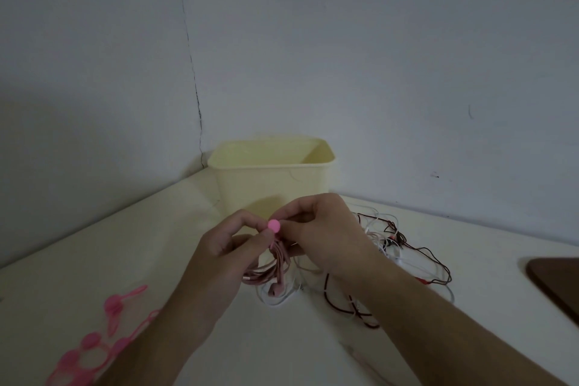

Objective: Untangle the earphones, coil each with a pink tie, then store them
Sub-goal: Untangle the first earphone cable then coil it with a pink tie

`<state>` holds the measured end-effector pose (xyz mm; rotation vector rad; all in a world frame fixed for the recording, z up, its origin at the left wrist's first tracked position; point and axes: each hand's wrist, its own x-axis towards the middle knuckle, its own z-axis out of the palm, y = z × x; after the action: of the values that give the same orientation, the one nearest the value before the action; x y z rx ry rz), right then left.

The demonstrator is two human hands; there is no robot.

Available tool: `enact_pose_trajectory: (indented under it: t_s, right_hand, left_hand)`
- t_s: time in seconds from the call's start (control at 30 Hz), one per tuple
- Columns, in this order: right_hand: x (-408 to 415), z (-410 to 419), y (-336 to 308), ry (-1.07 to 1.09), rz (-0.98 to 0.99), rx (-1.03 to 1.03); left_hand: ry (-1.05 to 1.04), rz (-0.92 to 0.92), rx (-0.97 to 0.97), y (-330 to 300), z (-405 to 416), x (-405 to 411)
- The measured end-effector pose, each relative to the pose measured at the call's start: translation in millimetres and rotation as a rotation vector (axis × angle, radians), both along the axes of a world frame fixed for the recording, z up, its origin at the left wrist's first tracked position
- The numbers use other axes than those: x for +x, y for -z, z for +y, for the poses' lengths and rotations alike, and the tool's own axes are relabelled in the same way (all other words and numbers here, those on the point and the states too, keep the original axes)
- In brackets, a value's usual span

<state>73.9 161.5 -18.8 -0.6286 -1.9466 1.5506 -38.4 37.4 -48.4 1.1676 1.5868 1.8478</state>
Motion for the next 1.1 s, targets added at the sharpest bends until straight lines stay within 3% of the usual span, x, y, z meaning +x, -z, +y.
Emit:
enact_pose_trajectory:
  t_s: [0.23,0.4,0.6,0.93,1.1]
  right_hand:
    - [3.1,2.5,1.0,-0.014,0.011,-0.180]
    - [1.7,4.8,3.4,-0.035,0.006,-0.193]
    - [0.1,7.0,0.9,-0.138,-0.043,-0.201]
    - [2.1,7.9,4.6,-0.154,-0.003,-0.096]
    - [0.7,5.3,0.7,-0.190,0.022,-0.101]
  left_hand:
    - [-0.050,0.022,-0.040,5.5,2.9,-0.7]
    - [-0.057,0.008,-0.050,3.9,4.2,-0.8]
    - [-0.204,0.105,-0.085,14.5,5.9,-2.5]
    - [-0.100,0.052,-0.040,15.3,7.9,-2.1]
    - [-0.037,-0.123,-0.025,16.1,8.4,-7.0]
